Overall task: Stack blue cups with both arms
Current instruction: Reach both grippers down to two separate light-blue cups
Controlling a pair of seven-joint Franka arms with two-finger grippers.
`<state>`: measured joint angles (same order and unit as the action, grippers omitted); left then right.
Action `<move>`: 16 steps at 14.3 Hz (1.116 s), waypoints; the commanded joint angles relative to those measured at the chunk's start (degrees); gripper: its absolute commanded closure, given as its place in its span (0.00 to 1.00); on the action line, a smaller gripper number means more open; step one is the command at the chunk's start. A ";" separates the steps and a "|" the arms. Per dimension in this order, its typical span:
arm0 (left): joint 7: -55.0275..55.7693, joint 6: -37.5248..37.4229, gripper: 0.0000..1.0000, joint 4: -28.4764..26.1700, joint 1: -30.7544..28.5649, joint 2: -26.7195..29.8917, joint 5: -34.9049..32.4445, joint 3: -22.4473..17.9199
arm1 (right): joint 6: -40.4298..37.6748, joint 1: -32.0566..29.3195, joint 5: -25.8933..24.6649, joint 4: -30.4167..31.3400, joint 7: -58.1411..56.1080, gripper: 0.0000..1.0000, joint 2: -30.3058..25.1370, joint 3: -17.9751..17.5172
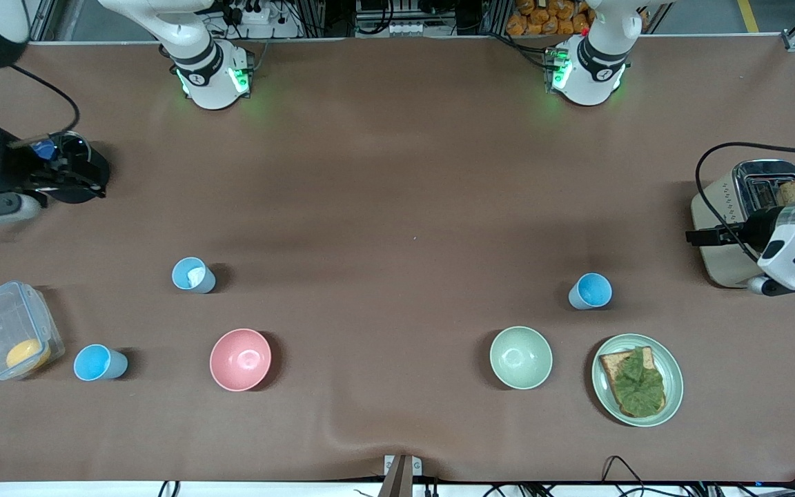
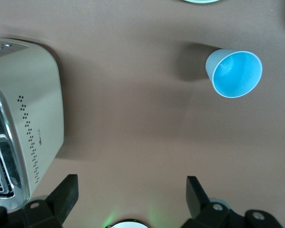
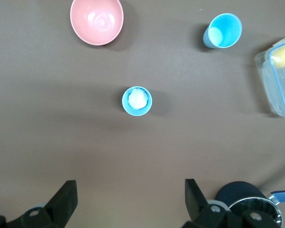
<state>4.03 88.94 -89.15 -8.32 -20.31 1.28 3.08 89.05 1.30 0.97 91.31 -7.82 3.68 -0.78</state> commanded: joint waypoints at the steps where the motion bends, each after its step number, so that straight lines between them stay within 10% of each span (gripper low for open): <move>1: 1.06 0.43 0.00 1.00 1.02 -2.01 -0.76 0.87 | -0.45 0.37 -1.23 -0.52 0.26 0.00 2.81 -0.10; 16: 3.08 1.76 0.00 -1.81 5.15 -4.83 -1.02 0.88 | 33.89 0.99 -1.32 15.47 0.26 0.06 17.32 0.07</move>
<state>5.84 91.76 -91.14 -3.64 -24.68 1.28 3.96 119.74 2.73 0.87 106.25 -7.80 18.94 -0.63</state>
